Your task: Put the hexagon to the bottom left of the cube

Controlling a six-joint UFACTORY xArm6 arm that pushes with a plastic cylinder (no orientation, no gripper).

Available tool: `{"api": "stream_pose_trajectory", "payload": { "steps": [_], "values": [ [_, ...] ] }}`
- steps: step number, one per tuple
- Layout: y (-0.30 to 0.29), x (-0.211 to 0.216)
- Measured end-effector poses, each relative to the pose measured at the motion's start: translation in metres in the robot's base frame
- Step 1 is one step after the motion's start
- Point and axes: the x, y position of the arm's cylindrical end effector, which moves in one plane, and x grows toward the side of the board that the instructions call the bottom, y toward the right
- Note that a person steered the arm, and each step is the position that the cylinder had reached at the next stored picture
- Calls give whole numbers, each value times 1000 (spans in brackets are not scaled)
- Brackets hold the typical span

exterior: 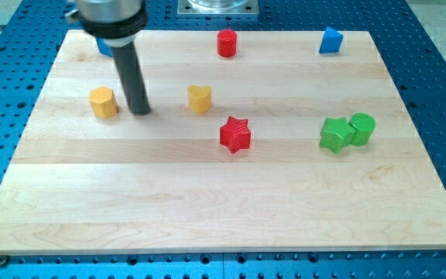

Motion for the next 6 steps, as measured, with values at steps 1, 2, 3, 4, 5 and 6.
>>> {"api": "stream_pose_trajectory", "payload": {
  "steps": [1,2,3,4,5,6],
  "values": [
    [-48,7],
    [-57,52],
    [-36,55],
    [-16,54],
    [-61,42],
    [-62,20]
  ]
}}
